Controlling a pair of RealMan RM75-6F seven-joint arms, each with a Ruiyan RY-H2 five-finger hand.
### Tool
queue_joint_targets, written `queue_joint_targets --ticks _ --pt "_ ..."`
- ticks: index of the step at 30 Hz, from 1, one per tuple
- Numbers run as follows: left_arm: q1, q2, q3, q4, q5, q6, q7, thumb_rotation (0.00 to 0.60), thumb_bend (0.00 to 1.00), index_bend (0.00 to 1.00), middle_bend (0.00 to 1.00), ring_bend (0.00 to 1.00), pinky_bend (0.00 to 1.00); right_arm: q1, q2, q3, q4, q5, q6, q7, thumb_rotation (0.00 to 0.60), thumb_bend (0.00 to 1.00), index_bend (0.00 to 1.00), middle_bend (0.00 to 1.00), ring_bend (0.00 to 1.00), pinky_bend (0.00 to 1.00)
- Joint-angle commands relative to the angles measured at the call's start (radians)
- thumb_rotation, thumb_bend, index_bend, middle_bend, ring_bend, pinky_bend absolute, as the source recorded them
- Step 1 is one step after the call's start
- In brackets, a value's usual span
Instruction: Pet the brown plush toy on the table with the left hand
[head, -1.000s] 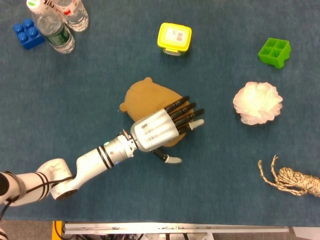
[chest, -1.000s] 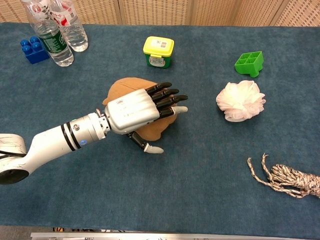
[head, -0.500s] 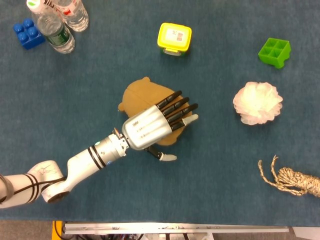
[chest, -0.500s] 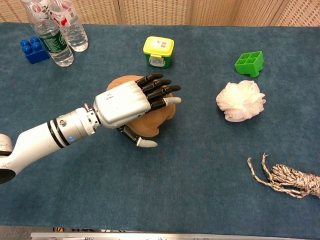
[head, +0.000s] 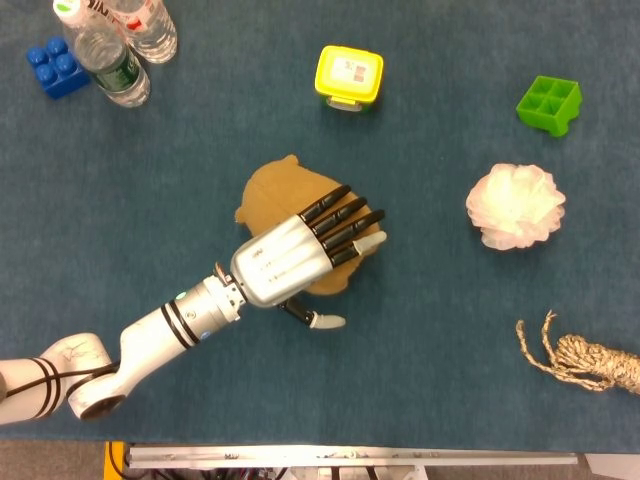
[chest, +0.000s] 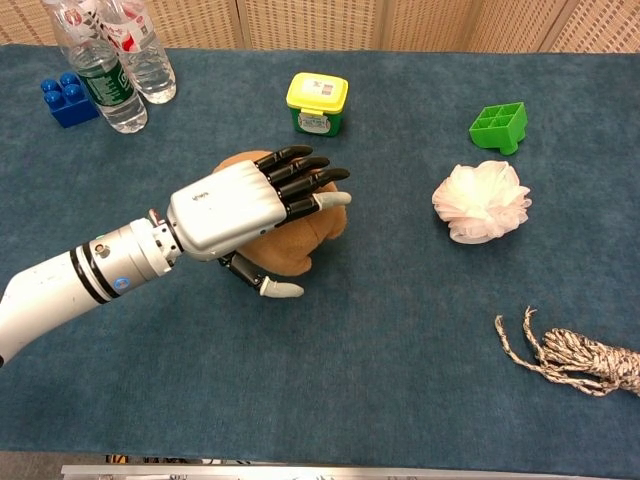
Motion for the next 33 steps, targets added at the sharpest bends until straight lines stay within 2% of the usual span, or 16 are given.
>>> queue_joint_targets --ticks 1,13,19,25,33 --pt "0.005 0.007 0.003 -0.016 0.005 0.006 0.001 0.145 0.11 0.07 0.00 0.00 0.00 -0.001 0.001 0.000 -0.001 -0.001 0.002 0.000 0.600 0.07 0.28 0.35 0.24 0.26" --pt "0.023 0.038 -0.014 -0.061 -0.011 0.013 0.015 0.145 0.11 0.07 0.00 0.00 0.00 -0.005 0.003 -0.001 0.001 -0.002 0.007 0.005 0.600 0.07 0.28 0.35 0.24 0.26" --pt "0.052 0.082 -0.039 -0.075 -0.054 0.038 0.017 0.144 0.11 0.07 0.00 0.00 0.00 0.001 0.002 -0.001 0.006 0.001 -0.006 0.009 0.600 0.07 0.28 0.35 0.24 0.26" --pt "0.104 0.162 -0.064 -0.129 -0.138 0.059 0.001 0.145 0.11 0.07 0.00 0.00 0.00 0.011 -0.001 0.001 0.013 0.001 -0.020 0.013 0.600 0.07 0.28 0.35 0.24 0.26" --pt "0.187 0.299 -0.068 -0.267 -0.259 0.071 -0.077 0.148 0.11 0.08 0.00 0.00 0.00 0.022 -0.006 0.002 0.025 0.004 -0.038 0.021 0.600 0.07 0.28 0.35 0.24 0.26"
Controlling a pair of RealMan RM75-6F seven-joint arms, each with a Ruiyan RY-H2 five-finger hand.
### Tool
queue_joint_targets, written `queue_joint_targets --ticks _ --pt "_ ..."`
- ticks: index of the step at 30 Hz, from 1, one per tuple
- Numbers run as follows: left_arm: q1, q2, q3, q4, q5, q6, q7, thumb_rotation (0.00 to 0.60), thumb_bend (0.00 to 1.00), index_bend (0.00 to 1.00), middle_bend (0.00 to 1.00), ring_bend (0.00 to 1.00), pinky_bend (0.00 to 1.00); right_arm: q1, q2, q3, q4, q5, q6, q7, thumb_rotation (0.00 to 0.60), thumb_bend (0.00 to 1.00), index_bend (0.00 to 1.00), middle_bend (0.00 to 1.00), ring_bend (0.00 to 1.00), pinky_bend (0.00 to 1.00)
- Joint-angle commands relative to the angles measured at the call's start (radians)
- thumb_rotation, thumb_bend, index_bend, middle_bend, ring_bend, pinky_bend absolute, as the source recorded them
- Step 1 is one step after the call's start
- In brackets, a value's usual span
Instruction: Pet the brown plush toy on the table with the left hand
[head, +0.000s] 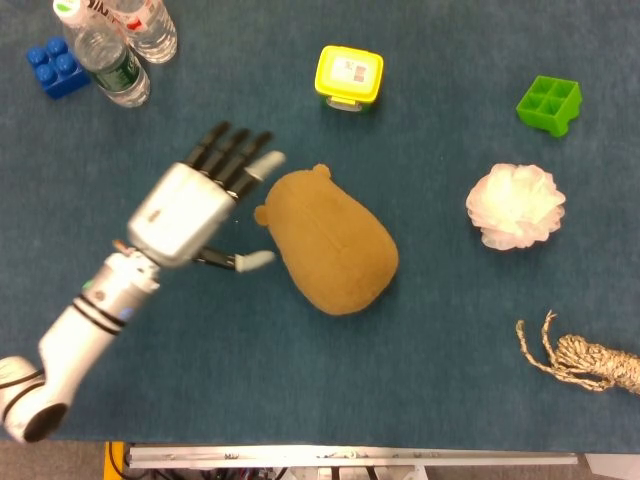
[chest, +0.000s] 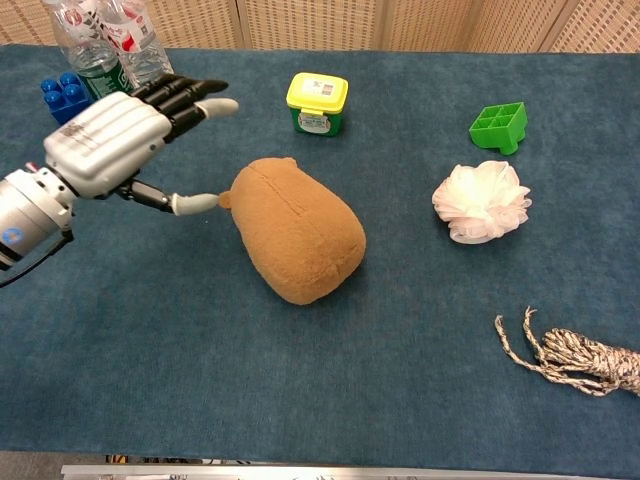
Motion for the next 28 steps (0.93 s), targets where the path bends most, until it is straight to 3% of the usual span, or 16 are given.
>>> queue_joint_targets --ticks 1,4,11,13,17,28 --pt "0.047 0.066 0.001 -0.053 -0.055 0.011 -0.044 0.149 0.11 0.08 0.00 0.00 0.00 0.002 0.000 -0.001 0.004 0.002 -0.006 0.005 0.600 0.07 0.28 0.35 0.24 0.26" --pt "0.084 0.106 0.005 -0.063 -0.090 0.026 -0.067 0.178 0.11 0.09 0.00 0.00 0.00 0.004 0.001 -0.005 0.010 -0.002 -0.013 0.014 0.600 0.07 0.28 0.35 0.24 0.26" --pt "0.176 0.160 -0.003 -0.074 -0.180 0.076 -0.139 0.341 0.11 0.13 0.00 0.00 0.00 0.006 -0.007 -0.013 0.027 -0.014 -0.020 0.035 0.600 0.07 0.28 0.35 0.24 0.26" --pt "0.200 0.168 -0.005 -0.068 -0.192 0.096 -0.148 0.432 0.11 0.15 0.01 0.00 0.00 0.007 -0.007 -0.016 0.030 -0.019 -0.022 0.040 0.600 0.07 0.28 0.35 0.24 0.26" --pt "0.255 0.189 -0.007 -0.072 -0.227 0.135 -0.148 0.554 0.11 0.16 0.02 0.00 0.00 0.010 -0.014 -0.024 0.041 -0.034 -0.027 0.050 0.600 0.07 0.28 0.35 0.24 0.26" --pt "0.364 0.213 -0.019 -0.084 -0.249 0.250 -0.127 0.600 0.11 0.16 0.04 0.01 0.00 0.022 -0.028 -0.029 0.056 -0.057 -0.030 0.064 0.600 0.08 0.28 0.36 0.24 0.26"
